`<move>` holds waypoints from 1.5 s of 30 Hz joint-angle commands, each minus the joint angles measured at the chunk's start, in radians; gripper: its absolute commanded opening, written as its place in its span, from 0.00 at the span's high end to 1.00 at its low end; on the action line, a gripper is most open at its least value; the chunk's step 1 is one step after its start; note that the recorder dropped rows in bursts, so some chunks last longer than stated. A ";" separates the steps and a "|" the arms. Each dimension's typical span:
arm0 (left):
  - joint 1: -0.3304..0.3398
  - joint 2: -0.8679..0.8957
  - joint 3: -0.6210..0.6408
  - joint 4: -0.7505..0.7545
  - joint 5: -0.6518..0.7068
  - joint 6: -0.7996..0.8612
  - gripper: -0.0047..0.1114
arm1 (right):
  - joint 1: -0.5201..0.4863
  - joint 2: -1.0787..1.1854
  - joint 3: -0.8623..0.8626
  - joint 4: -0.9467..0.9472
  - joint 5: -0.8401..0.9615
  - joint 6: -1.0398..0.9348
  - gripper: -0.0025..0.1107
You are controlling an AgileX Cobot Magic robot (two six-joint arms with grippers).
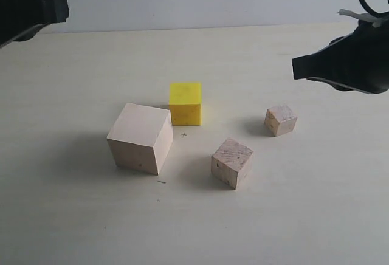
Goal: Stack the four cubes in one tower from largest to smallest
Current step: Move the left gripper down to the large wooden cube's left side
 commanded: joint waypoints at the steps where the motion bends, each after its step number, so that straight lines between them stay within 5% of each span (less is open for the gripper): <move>1: -0.003 0.057 -0.005 -0.054 0.131 -0.019 0.96 | 0.003 0.004 -0.008 0.002 -0.050 -0.002 0.98; 12: -0.003 0.342 -0.005 -0.289 0.430 0.094 0.96 | 0.003 0.004 -0.008 0.002 0.007 -0.002 0.98; 25: -0.003 0.603 -0.034 -0.290 0.318 0.175 0.96 | 0.003 0.004 -0.008 0.000 0.050 -0.006 0.98; 45: -0.052 0.903 -0.395 -0.309 0.317 0.252 0.96 | 0.003 0.004 -0.008 -0.037 0.052 -0.010 0.98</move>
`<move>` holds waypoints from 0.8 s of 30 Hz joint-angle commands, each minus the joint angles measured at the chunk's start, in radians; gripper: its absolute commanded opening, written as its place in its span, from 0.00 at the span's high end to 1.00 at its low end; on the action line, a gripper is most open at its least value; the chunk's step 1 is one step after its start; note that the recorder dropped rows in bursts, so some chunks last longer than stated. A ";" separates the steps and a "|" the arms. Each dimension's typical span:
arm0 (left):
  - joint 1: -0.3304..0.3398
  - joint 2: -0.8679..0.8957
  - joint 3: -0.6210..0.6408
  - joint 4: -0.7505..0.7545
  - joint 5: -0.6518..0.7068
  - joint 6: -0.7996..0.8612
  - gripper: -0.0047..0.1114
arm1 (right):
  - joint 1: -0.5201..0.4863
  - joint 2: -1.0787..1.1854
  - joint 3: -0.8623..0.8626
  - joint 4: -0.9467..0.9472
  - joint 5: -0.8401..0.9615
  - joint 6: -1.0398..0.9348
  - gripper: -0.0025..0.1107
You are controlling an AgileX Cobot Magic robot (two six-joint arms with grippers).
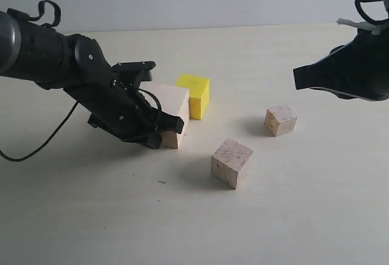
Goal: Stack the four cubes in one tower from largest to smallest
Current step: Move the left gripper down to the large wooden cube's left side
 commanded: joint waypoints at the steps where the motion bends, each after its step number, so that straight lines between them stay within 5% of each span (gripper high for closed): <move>1: -0.006 0.009 -0.056 -0.008 0.001 0.026 0.96 | 0.003 0.000 -0.008 -0.019 -0.004 -0.008 0.98; 16: -0.006 -0.011 -0.066 -0.026 0.152 0.074 0.96 | 0.003 0.000 -0.008 -0.020 -0.004 -0.008 0.98; 24: 0.055 -0.105 -0.014 0.142 0.095 -0.031 0.96 | 0.003 0.000 -0.008 -0.020 0.026 -0.004 0.98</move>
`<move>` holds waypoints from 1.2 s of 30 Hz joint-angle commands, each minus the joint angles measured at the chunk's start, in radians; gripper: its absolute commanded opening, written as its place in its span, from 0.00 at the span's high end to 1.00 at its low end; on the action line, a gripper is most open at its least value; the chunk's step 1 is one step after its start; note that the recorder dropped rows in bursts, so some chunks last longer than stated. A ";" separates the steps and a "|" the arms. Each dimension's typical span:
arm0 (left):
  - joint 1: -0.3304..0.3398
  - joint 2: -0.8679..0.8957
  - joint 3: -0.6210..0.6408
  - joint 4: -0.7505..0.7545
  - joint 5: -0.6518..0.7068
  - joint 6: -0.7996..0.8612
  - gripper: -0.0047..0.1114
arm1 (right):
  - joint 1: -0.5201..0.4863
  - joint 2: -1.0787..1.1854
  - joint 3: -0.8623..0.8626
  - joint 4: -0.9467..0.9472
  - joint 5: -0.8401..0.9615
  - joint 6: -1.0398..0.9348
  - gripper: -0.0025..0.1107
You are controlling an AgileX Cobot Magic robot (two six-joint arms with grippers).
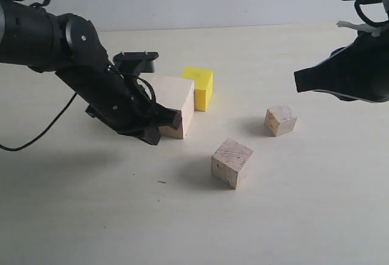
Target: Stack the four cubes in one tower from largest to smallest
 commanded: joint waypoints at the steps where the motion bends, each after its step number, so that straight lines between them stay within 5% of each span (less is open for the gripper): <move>1: 0.061 -0.042 0.011 0.111 -0.031 -0.070 0.96 | 0.003 0.000 -0.008 -0.010 0.011 -0.004 0.98; 11: 0.184 -0.046 0.009 0.111 -0.140 -0.065 0.96 | 0.003 0.000 -0.008 -0.010 0.009 -0.006 0.98; 26: 0.181 0.050 -0.054 -0.077 -0.145 0.058 0.96 | 0.003 0.000 -0.008 -0.007 0.027 -0.006 0.98; 36: 0.085 0.062 -0.054 -0.150 -0.170 0.113 0.96 | 0.003 0.000 -0.008 -0.007 0.030 -0.006 0.98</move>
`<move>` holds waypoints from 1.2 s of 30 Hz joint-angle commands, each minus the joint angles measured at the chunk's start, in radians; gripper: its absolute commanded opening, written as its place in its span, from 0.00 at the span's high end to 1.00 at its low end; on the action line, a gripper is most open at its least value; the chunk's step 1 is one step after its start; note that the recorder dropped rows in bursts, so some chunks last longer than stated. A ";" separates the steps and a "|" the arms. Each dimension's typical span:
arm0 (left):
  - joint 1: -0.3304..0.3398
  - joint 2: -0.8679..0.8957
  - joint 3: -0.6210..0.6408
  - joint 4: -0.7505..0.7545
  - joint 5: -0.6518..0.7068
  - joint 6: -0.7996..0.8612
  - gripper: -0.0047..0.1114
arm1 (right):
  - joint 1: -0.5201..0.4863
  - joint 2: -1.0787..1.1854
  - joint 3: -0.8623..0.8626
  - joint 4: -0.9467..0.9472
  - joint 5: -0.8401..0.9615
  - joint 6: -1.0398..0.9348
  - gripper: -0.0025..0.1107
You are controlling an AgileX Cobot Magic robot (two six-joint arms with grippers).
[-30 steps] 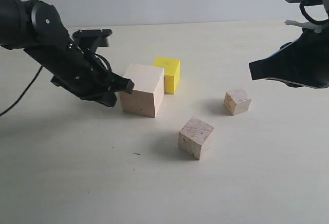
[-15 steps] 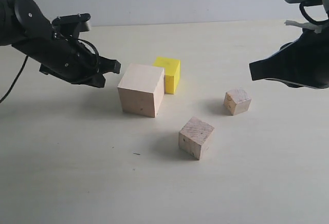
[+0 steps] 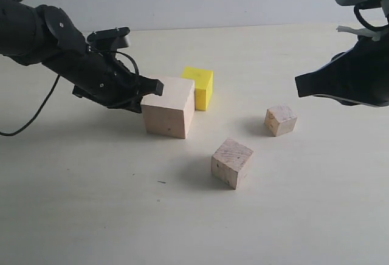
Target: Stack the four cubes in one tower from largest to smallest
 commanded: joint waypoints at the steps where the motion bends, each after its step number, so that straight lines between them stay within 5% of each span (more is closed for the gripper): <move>1: -0.039 -0.001 -0.006 -0.028 -0.022 0.010 0.96 | 0.003 0.000 -0.008 -0.003 0.006 -0.008 0.98; 36: -0.041 -0.001 -0.006 -0.030 0.019 -0.013 0.96 | 0.003 0.000 -0.008 -0.058 -0.023 -0.008 0.98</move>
